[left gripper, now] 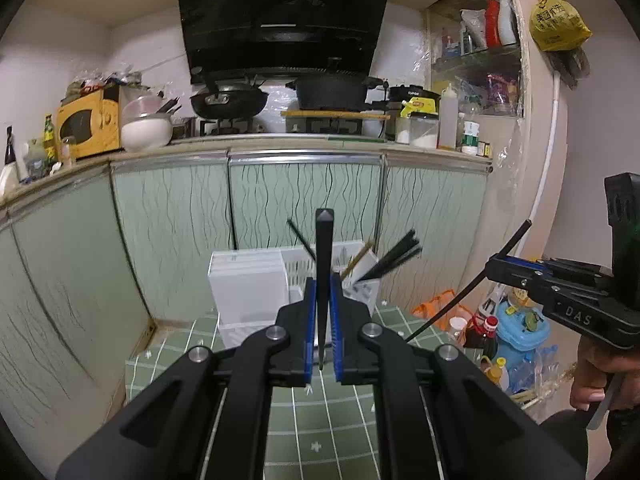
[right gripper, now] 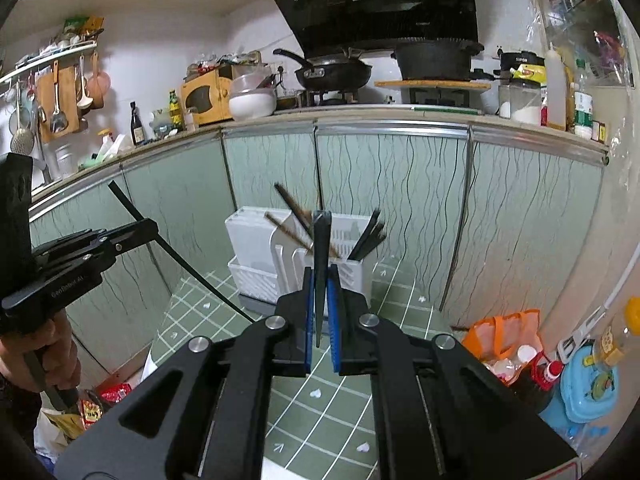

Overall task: Organize utensils
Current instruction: 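Lift both black chopsticks upright and carry them toward the white drainer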

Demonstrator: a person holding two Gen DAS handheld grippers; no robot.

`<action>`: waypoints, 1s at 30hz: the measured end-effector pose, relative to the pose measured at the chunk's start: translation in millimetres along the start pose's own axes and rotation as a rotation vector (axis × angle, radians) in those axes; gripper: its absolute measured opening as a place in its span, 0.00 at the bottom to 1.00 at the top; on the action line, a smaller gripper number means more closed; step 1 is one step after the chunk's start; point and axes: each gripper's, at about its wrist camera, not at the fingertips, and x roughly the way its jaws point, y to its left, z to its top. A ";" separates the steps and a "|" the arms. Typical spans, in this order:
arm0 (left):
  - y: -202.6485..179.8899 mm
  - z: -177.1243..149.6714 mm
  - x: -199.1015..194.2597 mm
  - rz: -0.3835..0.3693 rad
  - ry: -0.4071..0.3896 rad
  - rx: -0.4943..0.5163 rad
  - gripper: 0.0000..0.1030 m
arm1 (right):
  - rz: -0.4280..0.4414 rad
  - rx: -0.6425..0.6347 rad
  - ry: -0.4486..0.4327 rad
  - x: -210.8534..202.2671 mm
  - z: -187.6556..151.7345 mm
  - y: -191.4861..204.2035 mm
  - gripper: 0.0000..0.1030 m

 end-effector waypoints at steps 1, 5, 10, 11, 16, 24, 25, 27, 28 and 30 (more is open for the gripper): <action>-0.5 6.9 2.0 -0.010 -0.001 0.000 0.08 | 0.000 0.003 -0.004 -0.1 3.7 -1.4 0.06; -0.2 27.8 9.9 -0.036 0.000 -0.017 0.08 | -0.001 0.002 -0.018 1.0 23.5 -6.7 0.06; -4.3 53.1 22.1 -0.077 -0.014 -0.035 0.08 | -0.002 -0.010 -0.029 6.5 47.4 -11.8 0.06; -5.0 57.3 23.8 -0.084 -0.017 -0.038 0.08 | -0.001 -0.010 -0.031 7.8 51.6 -13.1 0.06; -14.6 82.9 34.5 -0.117 -0.033 -0.031 0.08 | 0.004 -0.007 -0.040 15.6 74.2 -20.2 0.06; -25.9 110.9 62.5 -0.147 -0.029 -0.031 0.08 | 0.000 -0.003 -0.049 32.0 99.3 -32.2 0.06; -26.4 112.7 65.6 -0.163 -0.028 -0.043 0.08 | 0.001 -0.004 -0.048 35.1 101.1 -33.8 0.06; -29.4 114.0 68.3 -0.171 -0.033 -0.038 0.08 | -0.001 -0.005 -0.045 39.9 102.2 -36.3 0.06; -31.1 113.9 68.7 -0.169 -0.037 -0.031 0.08 | -0.001 -0.003 -0.044 43.1 102.5 -38.5 0.06; -35.8 114.5 71.5 -0.160 -0.045 -0.008 0.08 | 0.003 0.003 -0.039 49.0 102.3 -42.4 0.06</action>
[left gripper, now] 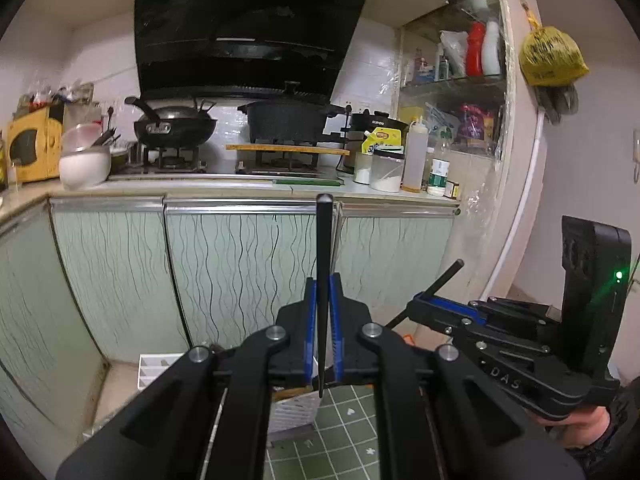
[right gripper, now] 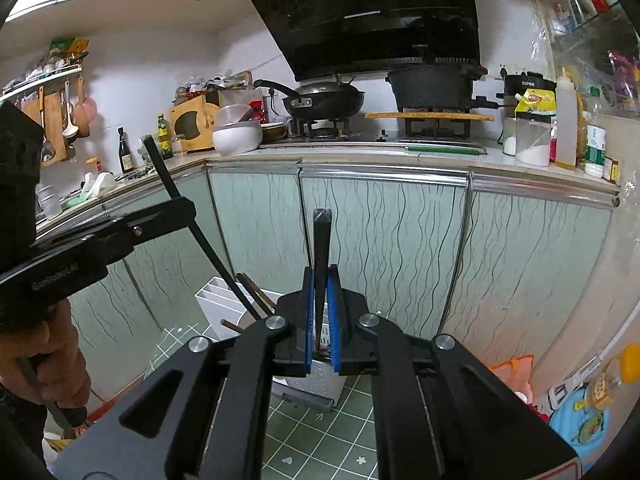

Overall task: Organize utensils
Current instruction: 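Lift both black chopsticks upright and carry them toward the white drainer, then lower both black chopsticks into the drainer and open both tools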

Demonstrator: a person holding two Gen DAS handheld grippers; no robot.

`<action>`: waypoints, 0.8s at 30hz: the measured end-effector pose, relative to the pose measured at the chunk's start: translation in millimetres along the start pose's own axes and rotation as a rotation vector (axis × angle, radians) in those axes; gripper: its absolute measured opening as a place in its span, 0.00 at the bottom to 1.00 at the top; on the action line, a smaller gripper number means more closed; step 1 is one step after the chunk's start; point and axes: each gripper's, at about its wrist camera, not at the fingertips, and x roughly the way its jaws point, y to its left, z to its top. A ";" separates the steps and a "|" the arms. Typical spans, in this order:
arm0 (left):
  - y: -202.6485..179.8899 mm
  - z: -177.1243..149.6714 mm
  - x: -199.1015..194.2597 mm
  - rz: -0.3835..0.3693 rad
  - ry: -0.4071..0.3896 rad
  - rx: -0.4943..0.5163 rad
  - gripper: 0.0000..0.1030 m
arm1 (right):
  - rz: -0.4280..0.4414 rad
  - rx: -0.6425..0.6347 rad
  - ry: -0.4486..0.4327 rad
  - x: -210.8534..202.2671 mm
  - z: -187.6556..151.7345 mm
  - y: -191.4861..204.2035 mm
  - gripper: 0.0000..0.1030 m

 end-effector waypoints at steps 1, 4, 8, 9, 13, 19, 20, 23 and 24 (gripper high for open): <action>-0.7 -0.2 3.2 0.004 0.000 0.008 0.08 | -0.001 0.003 0.002 2.9 -0.2 -1.6 0.06; 2.8 -1.6 11.9 0.015 0.002 0.021 0.08 | 0.004 0.010 0.012 11.7 -3.0 -5.2 0.06; 16.2 -4.6 27.7 0.029 0.010 0.011 0.08 | 0.013 0.017 0.026 24.3 -4.9 -7.3 0.06; 20.3 -6.1 31.6 0.037 0.013 0.009 0.07 | 0.013 0.015 0.028 28.2 -5.0 -7.5 0.06; 33.7 -12.5 43.8 0.051 0.029 -0.007 0.07 | 0.014 0.021 0.038 40.6 -5.5 -10.2 0.06; 51.8 -24.1 59.5 0.055 0.051 -0.025 0.30 | 0.015 0.040 0.064 60.9 -11.6 -18.4 0.20; 55.1 -25.9 60.3 0.059 0.060 -0.028 0.52 | 0.006 0.038 0.068 63.2 -13.4 -20.8 0.36; 61.0 -28.3 48.7 0.113 0.009 -0.013 0.96 | -0.023 0.042 0.053 60.4 -18.4 -27.8 0.74; 62.8 -28.5 45.8 0.117 0.012 -0.009 0.96 | -0.036 0.048 0.054 58.3 -20.4 -31.0 0.77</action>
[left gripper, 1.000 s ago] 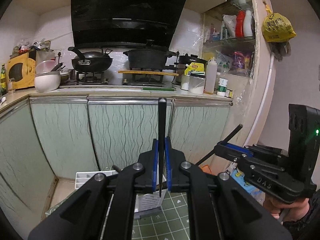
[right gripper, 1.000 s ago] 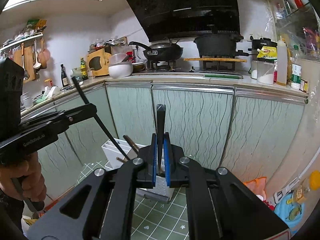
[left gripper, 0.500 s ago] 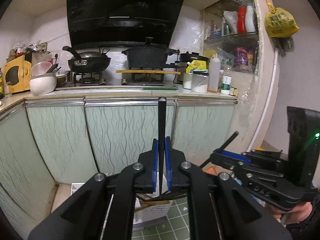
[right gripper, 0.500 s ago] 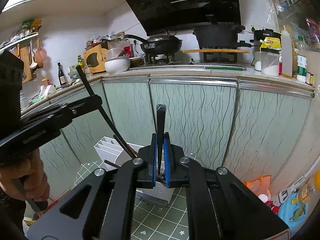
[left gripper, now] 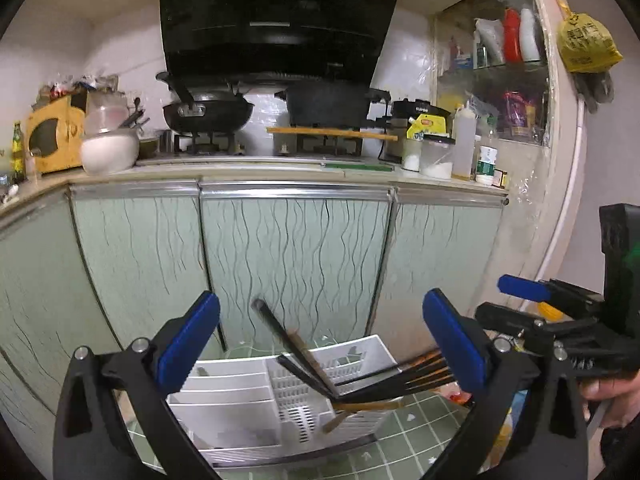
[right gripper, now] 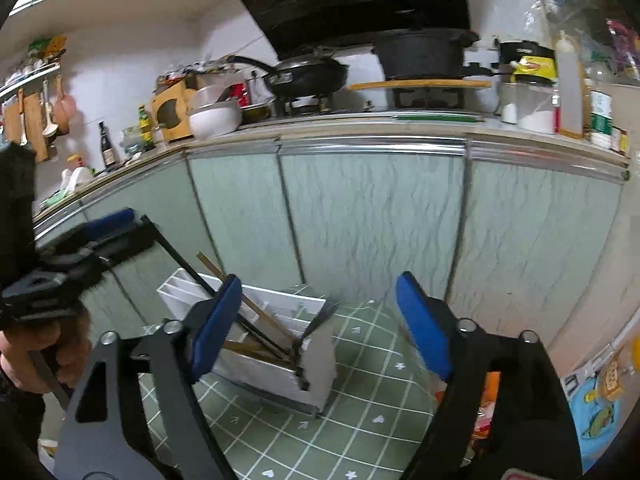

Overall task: Organize utensils
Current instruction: 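Lower both black chopsticks into the drainer and open both tools, then withdraw both open tools from the drainer back over the empty cloth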

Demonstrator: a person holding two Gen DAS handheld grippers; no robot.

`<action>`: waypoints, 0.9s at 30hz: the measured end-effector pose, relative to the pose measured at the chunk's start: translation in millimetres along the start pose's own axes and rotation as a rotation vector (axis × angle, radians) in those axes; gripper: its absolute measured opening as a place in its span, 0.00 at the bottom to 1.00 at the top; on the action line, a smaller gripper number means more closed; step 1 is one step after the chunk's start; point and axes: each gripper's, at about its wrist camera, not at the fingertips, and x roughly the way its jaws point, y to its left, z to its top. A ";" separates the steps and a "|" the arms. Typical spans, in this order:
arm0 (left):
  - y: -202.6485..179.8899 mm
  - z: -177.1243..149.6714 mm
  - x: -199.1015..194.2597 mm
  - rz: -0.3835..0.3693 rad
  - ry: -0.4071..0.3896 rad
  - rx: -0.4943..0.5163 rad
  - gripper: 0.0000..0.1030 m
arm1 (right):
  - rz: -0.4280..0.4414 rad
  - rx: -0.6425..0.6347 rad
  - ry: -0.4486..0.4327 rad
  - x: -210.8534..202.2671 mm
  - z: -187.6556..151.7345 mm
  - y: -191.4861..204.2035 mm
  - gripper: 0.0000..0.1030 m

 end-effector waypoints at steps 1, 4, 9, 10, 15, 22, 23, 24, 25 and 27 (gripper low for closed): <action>2.2 -0.3 -1.8 0.009 0.008 -0.001 0.96 | -0.002 0.007 0.006 -0.5 -0.7 -2.8 0.84; 8.7 -3.2 -9.6 0.021 0.037 0.003 0.96 | 0.000 0.028 0.011 -6.7 -5.9 -10.3 0.92; 12.7 -14.5 -25.5 0.029 0.060 0.002 0.96 | -0.026 0.012 0.023 -20.0 -14.0 -9.1 0.92; 13.4 -16.9 -28.0 0.031 0.065 0.001 0.96 | -0.028 0.010 0.025 -22.1 -14.2 -8.6 0.92; 14.2 -29.1 -46.6 0.032 0.080 -0.016 0.96 | -0.028 -0.010 0.032 -37.0 -21.2 2.1 0.92; 8.4 -45.8 -70.3 0.038 0.090 -0.019 0.96 | -0.026 -0.046 0.045 -59.7 -37.8 18.8 0.92; 7.0 -49.4 -73.9 0.037 0.094 -0.020 0.96 | -0.028 -0.052 0.047 -63.1 -41.4 21.6 0.92; 5.9 -52.7 -77.0 0.035 0.097 -0.018 0.96 | -0.029 -0.058 0.048 -65.9 -44.4 24.2 0.92; 4.2 -56.3 -80.3 0.036 0.098 -0.014 0.96 | -0.031 -0.065 0.052 -69.9 -49.6 27.6 0.92; 0.3 -64.5 -86.9 0.040 0.103 -0.006 0.96 | -0.032 -0.071 0.057 -74.2 -56.2 31.0 0.92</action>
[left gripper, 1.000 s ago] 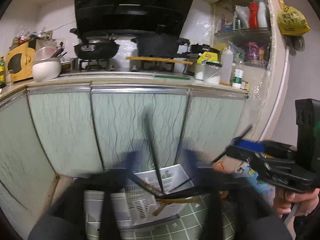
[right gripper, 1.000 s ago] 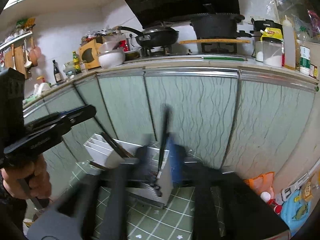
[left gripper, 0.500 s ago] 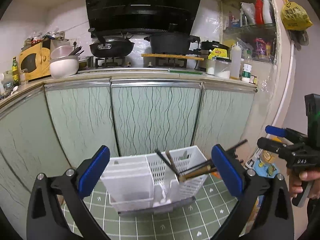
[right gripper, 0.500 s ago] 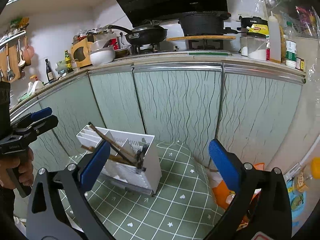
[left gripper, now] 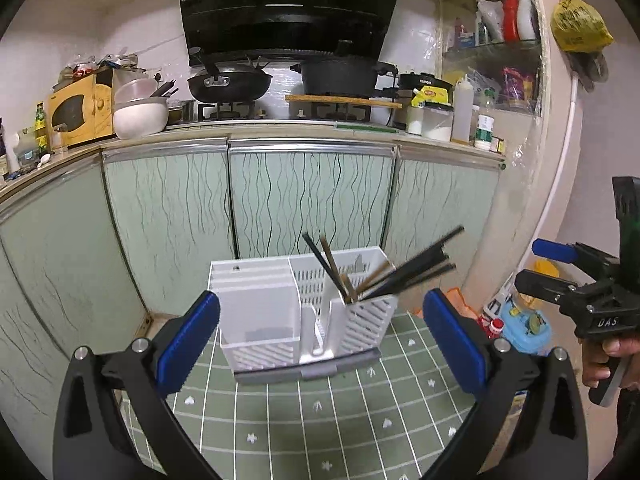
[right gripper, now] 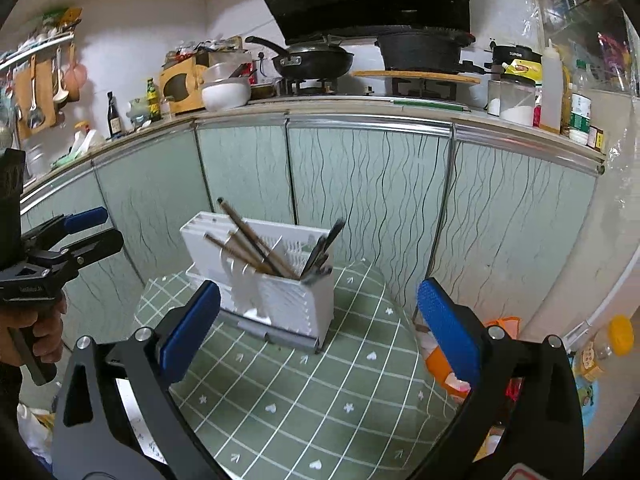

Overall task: Organize utensils
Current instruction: 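Withdraw both open tools from the drainer back over the empty cloth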

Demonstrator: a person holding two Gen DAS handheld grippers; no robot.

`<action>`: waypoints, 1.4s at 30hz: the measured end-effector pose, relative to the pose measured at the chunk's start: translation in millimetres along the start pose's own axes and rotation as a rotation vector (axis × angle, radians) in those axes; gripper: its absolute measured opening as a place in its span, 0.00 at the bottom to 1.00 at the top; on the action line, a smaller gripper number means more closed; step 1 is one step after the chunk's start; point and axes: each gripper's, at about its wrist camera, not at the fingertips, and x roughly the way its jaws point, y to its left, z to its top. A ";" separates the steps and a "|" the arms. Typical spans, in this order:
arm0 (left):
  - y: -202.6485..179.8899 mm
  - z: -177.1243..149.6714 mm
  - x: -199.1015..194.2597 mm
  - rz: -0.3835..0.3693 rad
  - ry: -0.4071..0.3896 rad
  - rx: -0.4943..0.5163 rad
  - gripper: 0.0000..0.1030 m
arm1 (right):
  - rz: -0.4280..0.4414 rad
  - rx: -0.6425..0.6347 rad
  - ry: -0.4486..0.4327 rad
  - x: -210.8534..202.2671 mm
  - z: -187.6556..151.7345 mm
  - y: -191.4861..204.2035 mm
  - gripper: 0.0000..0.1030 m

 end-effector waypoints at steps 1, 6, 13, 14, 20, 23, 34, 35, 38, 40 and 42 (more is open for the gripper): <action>-0.7 -3.1 -2.2 -0.001 0.001 0.001 0.96 | 0.000 -0.002 0.001 -2.5 -4.4 2.2 0.92; -1.7 -22.4 -15.1 -0.001 0.008 -0.013 0.96 | 0.000 -0.016 0.018 -10.5 -23.7 10.1 0.92; -2.9 -49.3 -30.6 0.026 0.021 -0.030 0.96 | -0.015 -0.039 0.031 -21.8 -51.4 20.0 0.92; -3.4 -52.9 -32.4 0.029 0.022 -0.029 0.96 | -0.017 -0.041 0.031 -23.1 -54.5 21.3 0.92; -10.2 -78.1 -46.2 0.075 0.018 -0.010 0.96 | -0.020 -0.055 0.038 -31.5 -81.8 31.4 0.92; -11.8 -91.1 -51.2 0.094 0.029 -0.007 0.96 | -0.022 -0.068 0.049 -33.5 -95.9 37.6 0.92; -12.4 -131.4 -62.8 0.151 0.054 -0.013 0.96 | -0.043 -0.054 0.071 -39.0 -135.7 46.8 0.92; -12.1 -134.2 -63.3 0.155 0.057 -0.016 0.96 | -0.046 -0.052 0.073 -39.3 -139.1 48.0 0.92; -10.4 -142.9 -64.9 0.164 0.067 -0.028 0.96 | -0.050 -0.045 0.080 -39.7 -148.3 49.6 0.92; -11.1 -147.9 -66.6 0.170 0.068 -0.031 0.96 | -0.058 -0.041 0.083 -40.5 -154.7 51.2 0.92; -11.7 -152.6 -68.0 0.173 0.069 -0.027 0.96 | -0.071 -0.045 0.081 -42.5 -160.1 52.9 0.92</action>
